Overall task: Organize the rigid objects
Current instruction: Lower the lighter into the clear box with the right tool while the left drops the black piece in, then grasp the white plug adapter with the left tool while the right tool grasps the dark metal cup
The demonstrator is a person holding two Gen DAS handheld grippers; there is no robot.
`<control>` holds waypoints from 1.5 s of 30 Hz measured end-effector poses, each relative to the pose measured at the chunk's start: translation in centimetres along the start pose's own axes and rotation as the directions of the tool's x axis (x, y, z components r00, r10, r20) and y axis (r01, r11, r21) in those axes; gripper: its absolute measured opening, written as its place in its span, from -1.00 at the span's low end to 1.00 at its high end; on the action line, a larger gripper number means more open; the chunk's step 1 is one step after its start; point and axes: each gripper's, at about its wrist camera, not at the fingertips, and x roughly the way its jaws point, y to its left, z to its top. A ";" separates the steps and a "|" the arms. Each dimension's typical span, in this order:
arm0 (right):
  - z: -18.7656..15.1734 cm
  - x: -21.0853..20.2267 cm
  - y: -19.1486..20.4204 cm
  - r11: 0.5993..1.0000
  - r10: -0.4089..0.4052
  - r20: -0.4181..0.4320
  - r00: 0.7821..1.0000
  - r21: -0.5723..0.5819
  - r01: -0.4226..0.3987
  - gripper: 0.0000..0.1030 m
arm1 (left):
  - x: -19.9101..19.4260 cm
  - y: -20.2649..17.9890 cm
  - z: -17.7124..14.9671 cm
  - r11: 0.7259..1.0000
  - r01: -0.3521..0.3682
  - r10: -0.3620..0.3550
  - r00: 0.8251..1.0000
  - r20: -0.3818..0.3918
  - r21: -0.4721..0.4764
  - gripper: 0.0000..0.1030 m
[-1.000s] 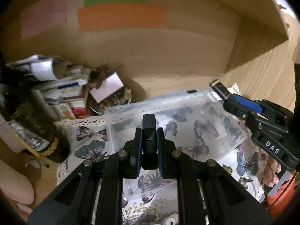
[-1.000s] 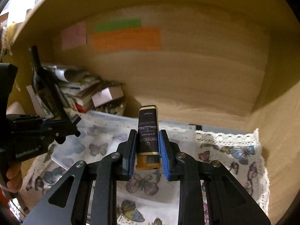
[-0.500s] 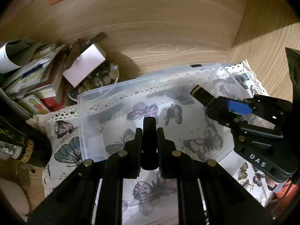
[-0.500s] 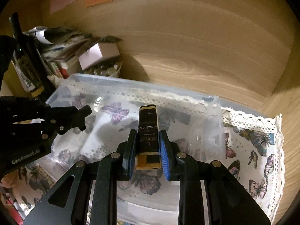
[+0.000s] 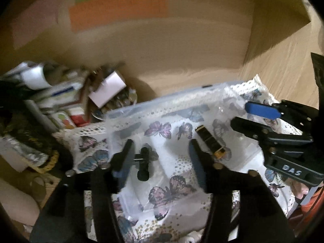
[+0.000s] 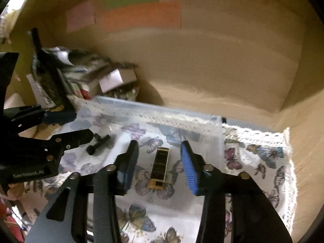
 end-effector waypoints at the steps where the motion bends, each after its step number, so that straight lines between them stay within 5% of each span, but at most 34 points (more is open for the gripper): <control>1: -0.2 -1.1 0.2 1.000 0.003 0.023 1.000 -0.004 -0.003 -0.07 | -0.6 0.0 -0.1 1.000 -0.003 0.003 1.000 0.014 0.000 0.28; 7: -2.4 -5.6 2.1 0.999 0.011 0.099 0.995 -0.047 -0.007 0.26 | -5.3 0.4 -2.3 0.999 -0.033 0.034 0.995 0.097 -0.007 0.79; 10: -4.2 -6.9 3.1 0.998 0.035 0.100 0.994 -0.058 -0.029 0.33 | -6.7 0.8 -4.0 0.999 -0.040 0.043 0.993 0.111 -0.031 0.90; 21: -12.1 -7.5 5.1 0.998 0.056 0.002 0.998 0.006 -0.056 0.34 | -7.1 0.9 -12.1 0.996 -0.047 0.049 0.999 0.022 -0.069 0.91; 30: -15.6 -7.0 6.5 0.997 0.079 -0.046 0.996 0.030 -0.077 0.21 | -5.3 -1.1 -17.0 0.994 0.064 -0.070 0.995 -0.075 -0.084 0.91; 38: -17.0 -5.5 6.7 0.992 0.113 -0.104 0.988 0.066 -0.107 -0.33 | -4.3 -1.8 -17.7 0.989 0.120 -0.126 0.990 -0.064 -0.085 0.38; 41: -16.9 -5.6 6.5 0.991 0.118 -0.096 0.988 0.076 -0.111 -0.44 | -3.8 -1.8 -17.7 0.986 0.140 -0.146 0.987 -0.069 -0.090 -0.05; 45: -16.6 -6.1 6.3 0.992 0.108 -0.076 0.991 0.075 -0.103 -0.45 | -3.9 -1.9 -17.8 0.988 0.124 -0.129 0.990 -0.052 -0.090 -0.06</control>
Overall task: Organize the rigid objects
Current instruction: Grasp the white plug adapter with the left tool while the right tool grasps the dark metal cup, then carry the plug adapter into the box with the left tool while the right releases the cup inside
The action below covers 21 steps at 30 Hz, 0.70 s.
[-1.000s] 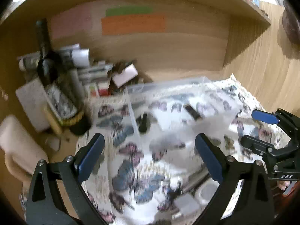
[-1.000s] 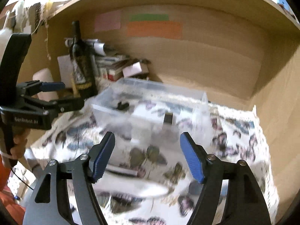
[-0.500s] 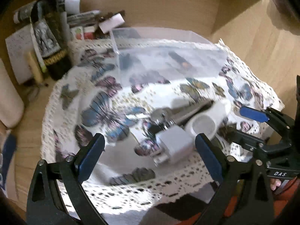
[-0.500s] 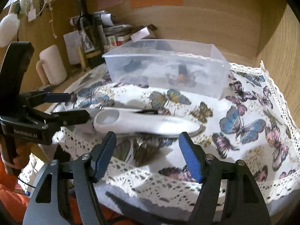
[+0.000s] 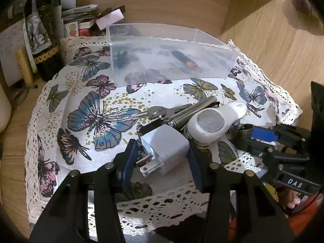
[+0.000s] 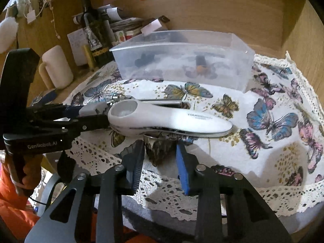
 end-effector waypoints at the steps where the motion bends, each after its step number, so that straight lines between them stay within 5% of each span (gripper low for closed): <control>1: 0.1 -0.2 0.0 1.000 -0.006 0.007 1.000 -0.003 0.006 -0.45 | -0.2 0.0 0.0 1.000 -0.006 0.006 1.000 0.005 0.001 -0.06; 5: 0.9 -1.1 -0.2 1.000 -0.009 0.046 0.999 0.004 0.009 -0.45 | -1.4 0.2 0.6 0.999 -0.044 0.044 0.998 0.047 0.005 -0.07; 9: 2.3 -2.2 -0.4 1.000 -0.022 0.109 0.994 0.009 0.021 -0.45 | -2.8 0.6 2.1 0.999 -0.045 0.046 0.995 0.084 -0.008 -0.74; 16: 5.2 -3.3 -1.1 0.999 -0.049 0.200 0.978 0.021 0.046 -0.45 | -3.7 0.8 4.1 0.996 -0.090 0.087 0.984 0.155 0.011 -0.77; 21: 6.2 -3.2 -1.8 0.998 -0.051 0.214 0.976 0.036 0.044 -0.45 | -3.2 1.8 4.9 0.998 -0.058 0.059 0.992 0.116 -0.014 -0.81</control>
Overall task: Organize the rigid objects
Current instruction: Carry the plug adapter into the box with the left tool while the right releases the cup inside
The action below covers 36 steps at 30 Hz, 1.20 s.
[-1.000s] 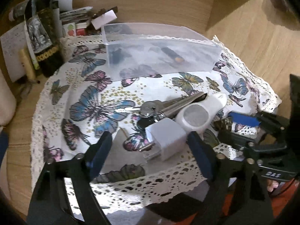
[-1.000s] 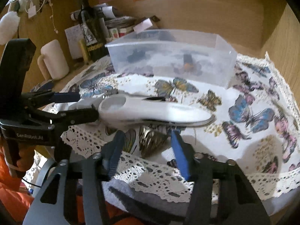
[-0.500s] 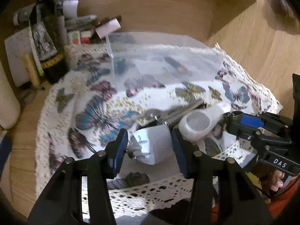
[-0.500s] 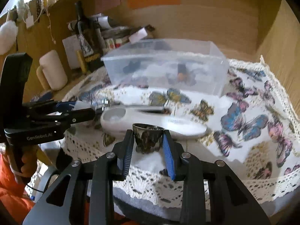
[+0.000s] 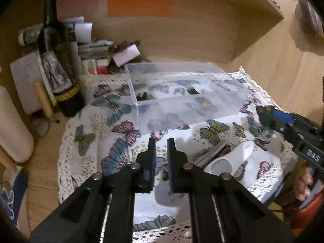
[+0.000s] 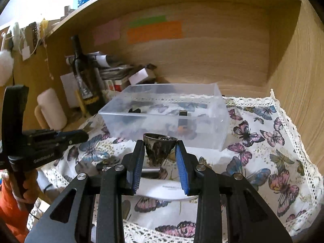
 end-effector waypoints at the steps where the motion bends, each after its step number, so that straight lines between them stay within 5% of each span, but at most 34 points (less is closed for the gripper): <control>1: 0.1 0.0 -0.1 1.000 0.003 -0.001 1.000 0.004 -0.003 -0.45 | 0.0 0.1 -0.1 1.000 0.008 -0.008 1.000 -0.008 -0.010 -0.68; 2: 0.1 0.1 -0.3 1.000 0.005 -0.002 1.000 0.007 -0.005 -0.45 | 0.0 0.1 -0.2 1.000 0.017 -0.017 1.000 -0.015 -0.017 -0.58; 4: 0.1 0.2 -0.5 1.000 0.007 -0.006 1.000 0.012 -0.007 -0.45 | -0.1 -0.1 -0.9 1.000 0.007 -0.007 1.000 -0.020 -0.012 -0.02; 7: -0.2 0.3 -0.7 1.000 0.012 -0.015 1.000 0.019 -0.012 -0.45 | -0.1 -0.6 -2.1 1.000 -0.016 0.016 1.000 -0.024 0.009 0.24; 12: -0.6 0.4 -1.1 0.999 0.013 -0.030 0.999 0.029 -0.013 -0.45 | 1.3 -1.0 -3.8 1.000 -0.001 0.002 0.996 -0.091 0.011 0.22; 14: -0.6 0.3 -1.2 0.999 0.010 -0.029 1.000 0.031 -0.009 -0.45 | 1.9 -1.0 -4.3 1.000 0.000 0.001 0.994 -0.105 0.011 -0.23; 19: -0.4 0.0 -1.5 0.999 0.004 -0.024 1.000 0.036 -0.003 -0.45 | 1.3 -0.5 -3.8 1.000 -0.013 0.013 0.998 -0.057 0.004 -0.25; 30: 3.6 -0.3 -2.1 0.999 -0.042 0.048 0.998 -0.008 0.042 -0.45 | -1.3 0.7 4.2 0.999 -0.041 0.040 0.994 0.099 0.009 -0.25; 36: 7.3 0.3 -2.5 0.997 -0.057 0.104 0.993 -0.039 0.062 -0.45 | -0.2 0.9 8.6 0.999 -0.040 0.039 0.992 0.120 0.001 -0.25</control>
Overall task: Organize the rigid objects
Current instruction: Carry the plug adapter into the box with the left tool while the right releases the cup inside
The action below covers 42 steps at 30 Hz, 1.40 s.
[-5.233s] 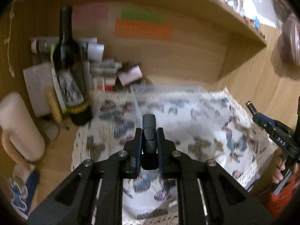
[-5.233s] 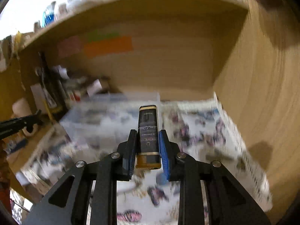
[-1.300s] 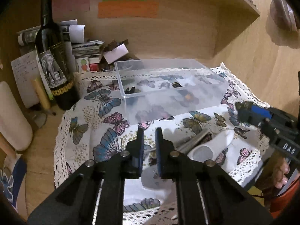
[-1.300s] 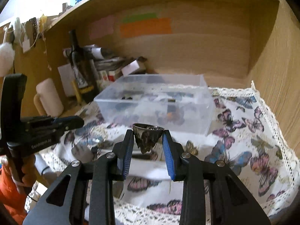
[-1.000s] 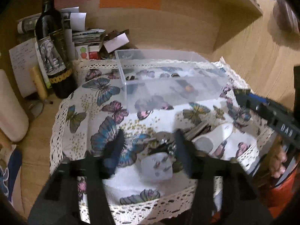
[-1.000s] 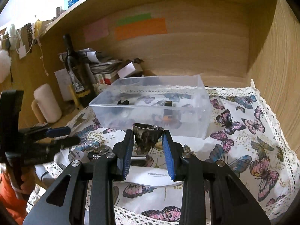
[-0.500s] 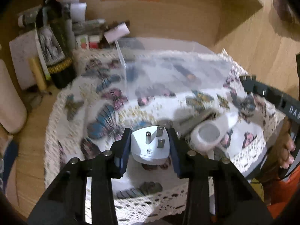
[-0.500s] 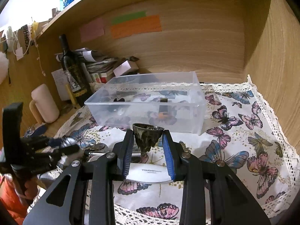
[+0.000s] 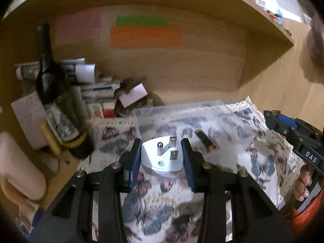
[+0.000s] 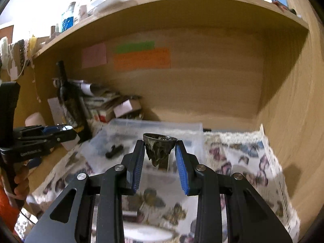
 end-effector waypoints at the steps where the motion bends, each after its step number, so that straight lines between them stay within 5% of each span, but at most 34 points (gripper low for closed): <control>1: 0.5 0.5 -0.1 1.000 -0.001 0.002 1.000 -0.002 0.001 -0.45 | 0.4 0.0 0.3 1.000 0.008 -0.008 1.000 -0.008 -0.004 -0.25; 15: -0.8 10.6 -3.2 0.998 -0.060 -0.226 0.972 -0.008 0.060 -0.45 | 9.4 -0.4 1.1 0.999 0.027 -0.018 0.984 -0.175 0.046 -0.25; 25: -2.0 12.0 -3.2 0.998 -0.064 -0.275 0.959 -0.027 0.059 -0.44 | 12.8 -1.2 0.5 0.996 0.041 -0.020 0.969 -0.246 0.081 -0.25; 32: -1.6 11.3 -2.4 0.998 -0.050 -0.259 0.965 -0.039 0.041 -0.19 | 11.5 -1.7 0.8 0.994 0.038 -0.015 0.975 -0.220 0.102 -0.21; 37: -0.7 8.2 -1.0 0.998 -0.016 -0.194 0.981 -0.060 0.005 -0.01 | 8.2 -1.4 1.1 0.995 0.032 -0.017 0.987 -0.157 0.092 0.19; 42: -1.6 4.8 0.8 0.993 0.034 -0.161 0.986 -0.103 -0.051 0.20 | 5.0 -0.9 -0.5 0.994 0.035 -0.020 0.990 -0.142 0.103 0.23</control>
